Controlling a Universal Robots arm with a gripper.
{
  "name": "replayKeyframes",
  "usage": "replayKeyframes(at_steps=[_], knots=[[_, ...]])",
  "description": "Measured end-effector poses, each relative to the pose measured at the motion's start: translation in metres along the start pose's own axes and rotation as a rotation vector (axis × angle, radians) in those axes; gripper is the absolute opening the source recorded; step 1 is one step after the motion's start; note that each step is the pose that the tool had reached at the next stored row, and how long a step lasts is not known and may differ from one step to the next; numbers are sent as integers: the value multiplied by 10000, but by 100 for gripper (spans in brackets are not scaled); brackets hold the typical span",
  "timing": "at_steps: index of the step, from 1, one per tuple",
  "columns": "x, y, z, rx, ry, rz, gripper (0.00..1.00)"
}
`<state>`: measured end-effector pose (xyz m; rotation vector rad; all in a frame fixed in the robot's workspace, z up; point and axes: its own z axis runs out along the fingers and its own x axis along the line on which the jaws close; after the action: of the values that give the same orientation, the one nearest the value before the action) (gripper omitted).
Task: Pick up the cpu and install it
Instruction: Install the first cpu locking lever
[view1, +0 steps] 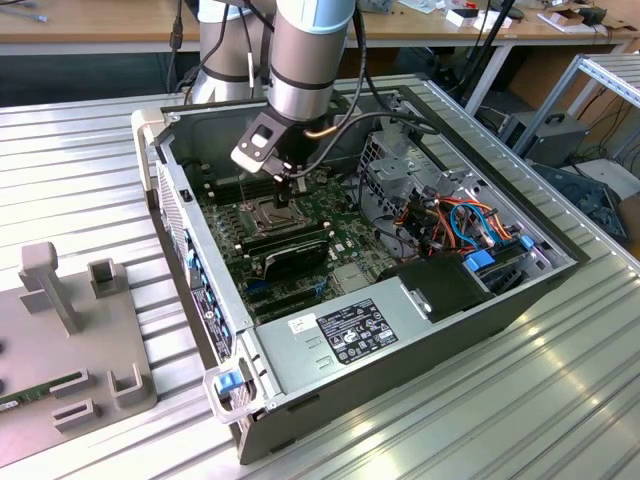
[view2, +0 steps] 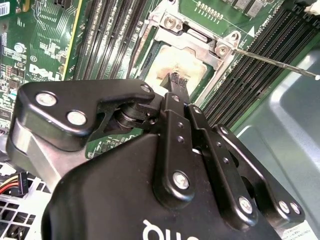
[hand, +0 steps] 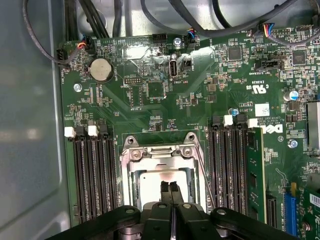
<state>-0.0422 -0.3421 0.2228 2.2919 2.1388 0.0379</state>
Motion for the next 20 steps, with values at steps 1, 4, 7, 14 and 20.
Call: replayKeyframes(at_steps=[1,4,7,14,20], knots=[[1,10,0,0,0,0,11],[1,11,0,0,0,0,11],[1,12,0,0,0,0,11],[2,15,1,5,9,-422,11],[1,14,1,27,39,-2057,11]])
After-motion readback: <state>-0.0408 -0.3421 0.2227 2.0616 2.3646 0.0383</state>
